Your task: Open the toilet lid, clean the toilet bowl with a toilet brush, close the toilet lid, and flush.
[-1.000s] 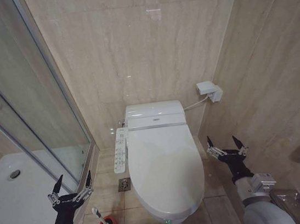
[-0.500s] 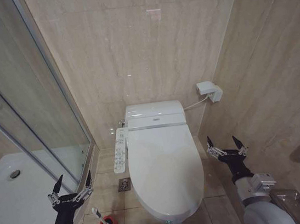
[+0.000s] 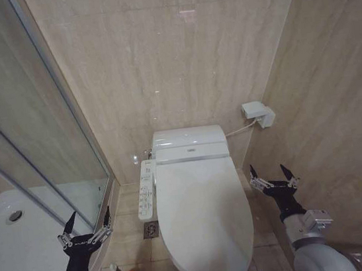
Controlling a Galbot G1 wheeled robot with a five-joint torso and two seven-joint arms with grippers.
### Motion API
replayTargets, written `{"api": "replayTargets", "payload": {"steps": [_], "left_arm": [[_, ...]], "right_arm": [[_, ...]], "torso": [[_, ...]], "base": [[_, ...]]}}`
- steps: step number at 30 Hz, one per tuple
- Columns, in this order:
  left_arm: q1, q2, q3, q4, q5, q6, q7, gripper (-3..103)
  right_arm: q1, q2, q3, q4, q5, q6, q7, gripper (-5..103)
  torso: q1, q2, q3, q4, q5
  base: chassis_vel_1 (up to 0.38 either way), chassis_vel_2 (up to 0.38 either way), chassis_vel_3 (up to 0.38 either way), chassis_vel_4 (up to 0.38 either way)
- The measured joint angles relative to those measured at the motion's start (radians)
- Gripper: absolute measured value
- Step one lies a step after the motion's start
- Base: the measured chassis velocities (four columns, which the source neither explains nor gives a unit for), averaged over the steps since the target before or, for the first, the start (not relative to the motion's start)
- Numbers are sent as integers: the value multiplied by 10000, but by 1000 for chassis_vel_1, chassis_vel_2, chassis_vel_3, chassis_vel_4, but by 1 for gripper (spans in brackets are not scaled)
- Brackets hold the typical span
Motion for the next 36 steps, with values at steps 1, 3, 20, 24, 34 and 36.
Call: {"api": "replayTargets", "payload": {"steps": [1, 3, 20, 24, 34, 36], "left_arm": [[0, 0, 0, 0, 0, 0, 0, 100], [0, 0, 0, 0, 0, 0, 0, 100], [0, 0, 0, 0, 0, 0, 0, 100], [2, 0, 0, 0, 0, 0, 0, 100], [1, 0, 0, -1, 0, 0, 0, 100], [0, 0, 0, 0, 0, 0, 0, 100]], "right_arm": [[0, 0, 0, 0, 0, 0, 0, 100], [0, 0, 0, 0, 0, 0, 0, 100], [-1, 0, 1, 0, 0, 0, 0, 100], [-5, 0, 0, 0, 0, 0, 0, 100], [-8, 0, 0, 0, 0, 0, 0, 100], [1, 0, 0, 0, 0, 0, 0, 100]], "torso": [[0, 0, 0, 0, 0], [-2, 0, -1, -1, 1], [-2, 2, -2, -3, 1], [-10, 3, -5, 0, 0], [-9, 4, -5, -3, 0], [-2, 1, -1, 1, 0]], "base": [[-65, 68, 73, -107], [-33, 34, 10, -25], [-35, 34, 38, -35], [-7, 14, 7, -5], [-43, 43, 40, -41], [-70, 91, 42, -74]]}}
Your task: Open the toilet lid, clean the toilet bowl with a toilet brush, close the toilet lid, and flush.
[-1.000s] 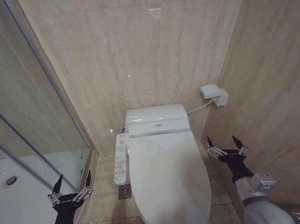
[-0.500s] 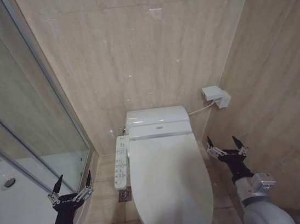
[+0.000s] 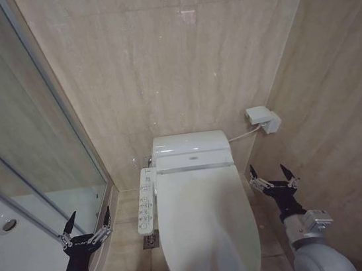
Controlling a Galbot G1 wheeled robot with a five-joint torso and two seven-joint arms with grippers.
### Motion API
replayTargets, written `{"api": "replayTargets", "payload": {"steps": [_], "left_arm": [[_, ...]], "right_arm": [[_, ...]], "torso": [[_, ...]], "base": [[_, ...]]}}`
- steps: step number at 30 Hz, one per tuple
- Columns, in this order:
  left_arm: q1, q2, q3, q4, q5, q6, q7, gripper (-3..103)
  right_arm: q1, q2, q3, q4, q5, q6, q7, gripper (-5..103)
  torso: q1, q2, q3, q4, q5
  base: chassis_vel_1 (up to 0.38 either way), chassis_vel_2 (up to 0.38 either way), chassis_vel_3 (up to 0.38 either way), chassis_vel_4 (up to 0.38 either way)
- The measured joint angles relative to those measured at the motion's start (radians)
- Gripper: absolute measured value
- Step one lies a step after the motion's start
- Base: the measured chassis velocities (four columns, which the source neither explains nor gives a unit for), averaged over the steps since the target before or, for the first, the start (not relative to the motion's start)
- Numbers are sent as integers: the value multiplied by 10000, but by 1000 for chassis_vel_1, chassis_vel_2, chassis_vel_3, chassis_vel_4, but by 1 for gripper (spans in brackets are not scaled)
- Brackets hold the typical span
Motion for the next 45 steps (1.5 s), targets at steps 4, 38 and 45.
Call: {"api": "replayTargets", "payload": {"steps": [4, 38, 45], "left_arm": [[0, 0, 0, 0, 0, 0, 0, 100], [-1, 0, 0, -1, 0, 0, 0, 100], [2, 0, 0, 0, 0, 0, 0, 100]], "right_arm": [[-1, 0, 0, 0, 0, 0, 0, 100], [-1, 0, 0, 0, 0, 0, 0, 100], [-5, 0, 0, 0, 0, 0, 0, 100]], "torso": [[-1, 0, -1, 0, 0], [-2, 1, 0, -2, 1], [-6, 1, -3, -2, 0]], "base": [[-27, 40, 43, -18], [-40, 37, 37, -37], [-32, 29, 25, -24]]}}
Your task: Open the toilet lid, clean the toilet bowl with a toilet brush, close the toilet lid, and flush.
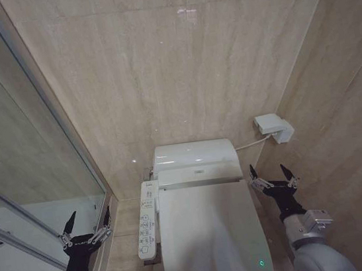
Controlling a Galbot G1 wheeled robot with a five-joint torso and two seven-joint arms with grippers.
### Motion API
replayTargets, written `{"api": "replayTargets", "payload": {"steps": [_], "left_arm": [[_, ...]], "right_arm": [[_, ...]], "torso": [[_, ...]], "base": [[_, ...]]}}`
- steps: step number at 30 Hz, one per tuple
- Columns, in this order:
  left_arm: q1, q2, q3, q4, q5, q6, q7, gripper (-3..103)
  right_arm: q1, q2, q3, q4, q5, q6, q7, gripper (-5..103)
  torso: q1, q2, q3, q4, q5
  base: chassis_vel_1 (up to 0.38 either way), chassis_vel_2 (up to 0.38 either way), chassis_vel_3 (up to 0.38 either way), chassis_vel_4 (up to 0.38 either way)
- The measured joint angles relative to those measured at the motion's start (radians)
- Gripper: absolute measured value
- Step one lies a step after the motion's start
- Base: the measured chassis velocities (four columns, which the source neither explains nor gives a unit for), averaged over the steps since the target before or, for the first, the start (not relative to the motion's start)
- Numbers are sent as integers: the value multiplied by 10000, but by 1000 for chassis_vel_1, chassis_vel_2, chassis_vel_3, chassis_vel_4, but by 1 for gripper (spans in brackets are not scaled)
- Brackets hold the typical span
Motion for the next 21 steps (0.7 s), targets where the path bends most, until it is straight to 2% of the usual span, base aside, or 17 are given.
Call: {"api": "replayTargets", "payload": {"steps": [21], "left_arm": [[0, 0, 0, 0, 0, 0, 0, 100]], "right_arm": [[-2, 0, 0, 0, 0, 0, 0, 100]], "torso": [[-1, 1, -1, 1, 1]], "base": [[-17, 18, 17, -15]]}}
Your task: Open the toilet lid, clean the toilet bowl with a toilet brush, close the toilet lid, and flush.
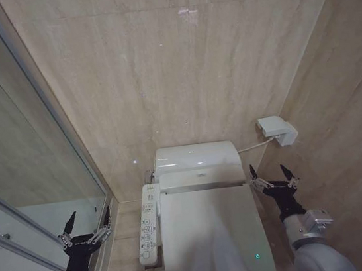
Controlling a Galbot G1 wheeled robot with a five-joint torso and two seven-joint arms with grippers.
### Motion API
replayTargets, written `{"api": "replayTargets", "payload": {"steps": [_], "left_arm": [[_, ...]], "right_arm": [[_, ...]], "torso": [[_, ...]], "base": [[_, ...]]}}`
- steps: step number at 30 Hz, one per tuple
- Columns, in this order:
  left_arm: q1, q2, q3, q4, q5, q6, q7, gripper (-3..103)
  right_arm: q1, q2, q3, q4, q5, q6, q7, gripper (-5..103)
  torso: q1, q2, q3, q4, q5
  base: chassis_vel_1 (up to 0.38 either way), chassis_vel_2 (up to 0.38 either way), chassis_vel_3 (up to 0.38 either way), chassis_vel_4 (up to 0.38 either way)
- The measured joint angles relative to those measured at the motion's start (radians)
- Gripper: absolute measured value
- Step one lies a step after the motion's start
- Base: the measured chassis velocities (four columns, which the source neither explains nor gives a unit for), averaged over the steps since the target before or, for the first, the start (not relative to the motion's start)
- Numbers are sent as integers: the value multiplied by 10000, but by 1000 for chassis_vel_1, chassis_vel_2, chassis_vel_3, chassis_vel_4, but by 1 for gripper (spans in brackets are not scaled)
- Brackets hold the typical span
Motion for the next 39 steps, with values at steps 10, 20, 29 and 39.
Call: {"api": "replayTargets", "payload": {"steps": [10, 20, 29, 39], "left_arm": [[0, 0, 0, 0, 0, 0, 0, 100], [0, 0, 0, 0, 0, 0, 0, 100], [-1, 0, 0, 0, 0, 0, 0, 100], [0, 0, 0, 0, 0, 0, 0, 100]], "right_arm": [[-1, 0, 0, 0, 0, 0, 0, 100], [-1, 0, 0, 0, 0, 0, 0, 100], [-1, -1, 0, 0, 0, 0, 0, 100], [-1, 0, -1, 0, 0, 0, 0, 100]], "torso": [[1, 0, 1, 0, 0], [0, 0, 1, -2, -1], [1, -1, 1, -3, 1], [1, 0, 0, -1, -1]], "base": [[0, 0, 0, 0], [-14, -7, 10, 8], [-40, -37, 38, 32], [0, 0, 0, 0]]}}
